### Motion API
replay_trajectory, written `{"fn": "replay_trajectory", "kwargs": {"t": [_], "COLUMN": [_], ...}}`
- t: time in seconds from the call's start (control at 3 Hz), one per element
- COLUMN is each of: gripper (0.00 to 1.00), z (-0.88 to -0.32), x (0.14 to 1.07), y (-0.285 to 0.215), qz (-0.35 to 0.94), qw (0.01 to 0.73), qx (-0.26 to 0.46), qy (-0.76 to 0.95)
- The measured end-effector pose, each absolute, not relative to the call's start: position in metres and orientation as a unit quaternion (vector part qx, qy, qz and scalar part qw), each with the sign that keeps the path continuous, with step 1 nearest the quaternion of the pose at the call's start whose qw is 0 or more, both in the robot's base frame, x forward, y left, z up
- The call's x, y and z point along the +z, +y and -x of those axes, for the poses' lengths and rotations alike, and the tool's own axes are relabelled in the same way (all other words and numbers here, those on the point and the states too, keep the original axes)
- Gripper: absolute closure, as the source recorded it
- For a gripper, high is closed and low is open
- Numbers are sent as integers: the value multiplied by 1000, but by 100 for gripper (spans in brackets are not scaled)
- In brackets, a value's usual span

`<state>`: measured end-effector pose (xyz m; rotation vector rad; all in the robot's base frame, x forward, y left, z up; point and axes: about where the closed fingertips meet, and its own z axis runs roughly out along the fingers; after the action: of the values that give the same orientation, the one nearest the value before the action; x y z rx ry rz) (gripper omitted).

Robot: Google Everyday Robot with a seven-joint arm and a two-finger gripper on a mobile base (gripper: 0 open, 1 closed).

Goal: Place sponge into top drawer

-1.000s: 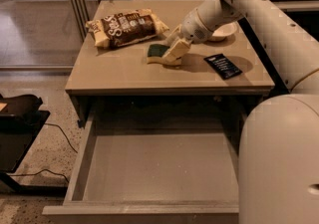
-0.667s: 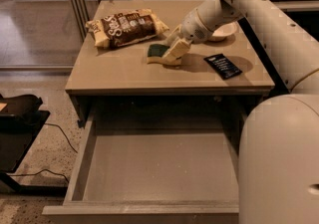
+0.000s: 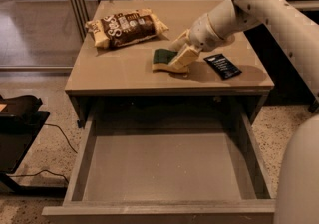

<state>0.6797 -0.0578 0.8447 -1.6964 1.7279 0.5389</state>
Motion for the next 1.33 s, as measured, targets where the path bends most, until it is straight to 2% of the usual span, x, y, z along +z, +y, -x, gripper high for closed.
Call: {"fn": "replay_trajectory", "kwargs": {"t": [0.67, 1.0, 1.33], "gripper": [100, 100, 100], "z": [-574, -527, -493], "x": [857, 850, 812], "y": [-75, -86, -88], "qz": [655, 648, 629], "qw": [367, 381, 383], "qx": [208, 184, 172], "qy": [627, 634, 654]}}
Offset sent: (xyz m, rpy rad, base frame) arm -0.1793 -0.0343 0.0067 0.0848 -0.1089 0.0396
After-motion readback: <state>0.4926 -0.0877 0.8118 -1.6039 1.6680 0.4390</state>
